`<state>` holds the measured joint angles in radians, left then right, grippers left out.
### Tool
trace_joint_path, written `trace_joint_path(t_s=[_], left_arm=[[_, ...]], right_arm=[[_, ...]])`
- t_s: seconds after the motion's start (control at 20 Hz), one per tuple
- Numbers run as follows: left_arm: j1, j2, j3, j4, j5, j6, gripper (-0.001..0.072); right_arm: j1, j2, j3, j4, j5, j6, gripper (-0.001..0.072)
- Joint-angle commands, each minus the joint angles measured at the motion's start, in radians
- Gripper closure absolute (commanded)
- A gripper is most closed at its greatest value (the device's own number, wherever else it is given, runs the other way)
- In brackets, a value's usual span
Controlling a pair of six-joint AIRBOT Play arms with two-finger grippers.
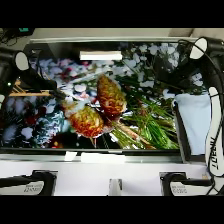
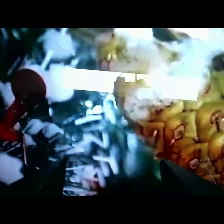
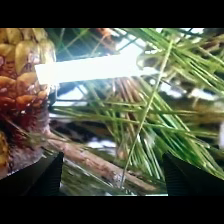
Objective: Fold the shirts.
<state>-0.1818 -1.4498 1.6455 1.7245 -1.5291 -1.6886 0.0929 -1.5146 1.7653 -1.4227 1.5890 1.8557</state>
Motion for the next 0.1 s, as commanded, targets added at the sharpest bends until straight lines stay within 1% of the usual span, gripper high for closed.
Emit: trace_joint_path(t_s=[0.0,0.05], left_arm=[[0.000,0.000,0.000,0.000,0.000,0.000,-0.0013],[0.000,0.000,0.000,0.000,0.000,0.000,-0.0013]], right_arm=[[0.000,-0.001,0.001,0.000,0.000,0.000,0.0030],[0.000,-0.001,0.001,0.000,0.000,0.000,0.0030]])
